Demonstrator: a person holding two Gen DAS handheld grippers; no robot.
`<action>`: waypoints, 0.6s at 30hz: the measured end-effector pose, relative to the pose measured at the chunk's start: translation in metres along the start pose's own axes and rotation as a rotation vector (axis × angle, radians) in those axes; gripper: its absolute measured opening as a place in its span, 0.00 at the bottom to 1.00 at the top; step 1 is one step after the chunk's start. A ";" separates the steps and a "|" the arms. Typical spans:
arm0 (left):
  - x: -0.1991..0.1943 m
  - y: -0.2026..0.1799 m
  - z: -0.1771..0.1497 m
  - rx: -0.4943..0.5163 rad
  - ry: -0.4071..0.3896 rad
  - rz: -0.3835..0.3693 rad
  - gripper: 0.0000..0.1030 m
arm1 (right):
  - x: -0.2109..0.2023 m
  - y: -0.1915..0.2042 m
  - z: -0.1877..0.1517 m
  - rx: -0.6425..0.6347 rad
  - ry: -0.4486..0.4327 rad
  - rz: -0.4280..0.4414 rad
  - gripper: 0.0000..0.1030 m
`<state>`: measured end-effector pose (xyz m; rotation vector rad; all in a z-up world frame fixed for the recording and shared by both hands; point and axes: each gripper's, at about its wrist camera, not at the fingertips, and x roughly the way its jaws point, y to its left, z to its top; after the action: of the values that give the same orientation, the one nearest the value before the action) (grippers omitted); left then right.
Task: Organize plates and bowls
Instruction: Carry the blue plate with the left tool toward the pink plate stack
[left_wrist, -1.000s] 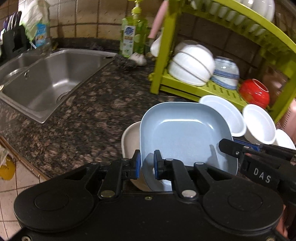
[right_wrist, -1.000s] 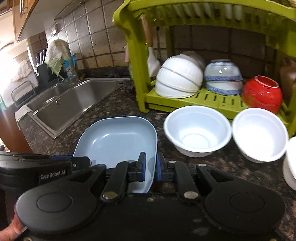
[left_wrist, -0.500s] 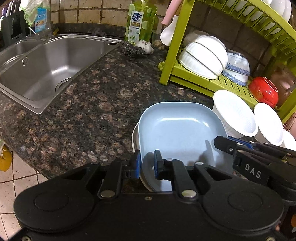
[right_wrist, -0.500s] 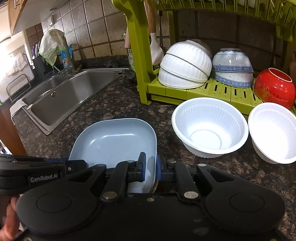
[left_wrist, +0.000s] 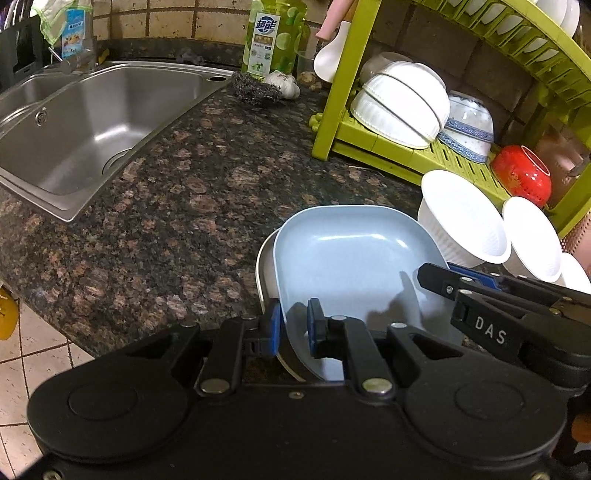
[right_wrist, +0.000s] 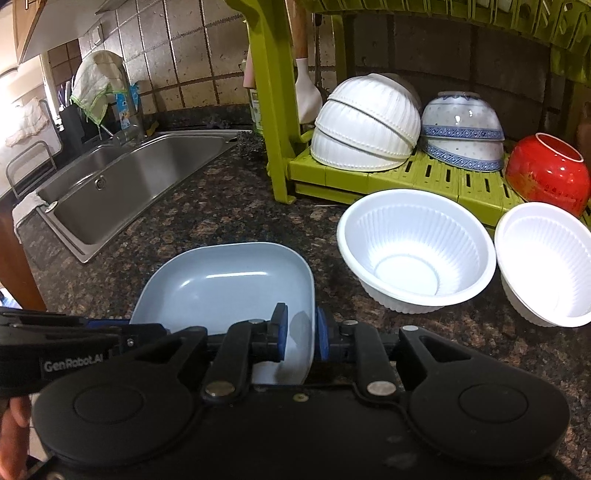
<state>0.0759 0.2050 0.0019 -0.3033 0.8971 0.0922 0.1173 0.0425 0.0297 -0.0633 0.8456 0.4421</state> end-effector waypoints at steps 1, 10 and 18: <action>0.000 0.000 0.000 0.001 0.000 0.000 0.19 | 0.000 0.000 0.000 0.002 -0.005 -0.002 0.19; -0.009 0.003 0.000 -0.026 -0.031 0.026 0.19 | 0.003 0.006 0.000 -0.011 -0.009 0.015 0.15; -0.008 0.006 0.000 -0.032 -0.024 0.024 0.19 | 0.008 0.009 0.002 -0.004 -0.005 0.012 0.15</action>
<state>0.0695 0.2108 0.0066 -0.3208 0.8761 0.1322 0.1200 0.0541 0.0258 -0.0606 0.8402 0.4551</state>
